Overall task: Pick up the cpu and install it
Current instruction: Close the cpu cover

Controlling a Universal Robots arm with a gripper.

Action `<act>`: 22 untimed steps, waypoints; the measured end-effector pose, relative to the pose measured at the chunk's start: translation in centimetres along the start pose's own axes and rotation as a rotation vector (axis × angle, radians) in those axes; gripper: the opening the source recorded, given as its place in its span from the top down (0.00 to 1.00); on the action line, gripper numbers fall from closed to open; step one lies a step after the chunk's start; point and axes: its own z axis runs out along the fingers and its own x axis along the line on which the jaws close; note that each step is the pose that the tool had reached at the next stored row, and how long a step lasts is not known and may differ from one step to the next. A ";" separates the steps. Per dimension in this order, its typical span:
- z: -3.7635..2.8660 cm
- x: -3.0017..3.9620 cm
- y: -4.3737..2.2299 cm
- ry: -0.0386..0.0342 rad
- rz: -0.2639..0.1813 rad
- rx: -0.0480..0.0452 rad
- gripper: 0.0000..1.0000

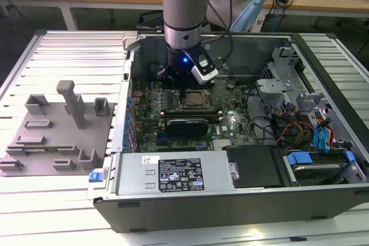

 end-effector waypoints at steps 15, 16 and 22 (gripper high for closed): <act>-0.01 0.02 0.02 -0.0011 0.000 -0.0012 0.89; -0.07 0.01 0.03 -0.0013 0.000 -0.0014 0.89; -0.38 0.00 0.02 -0.0009 0.000 -0.0008 0.89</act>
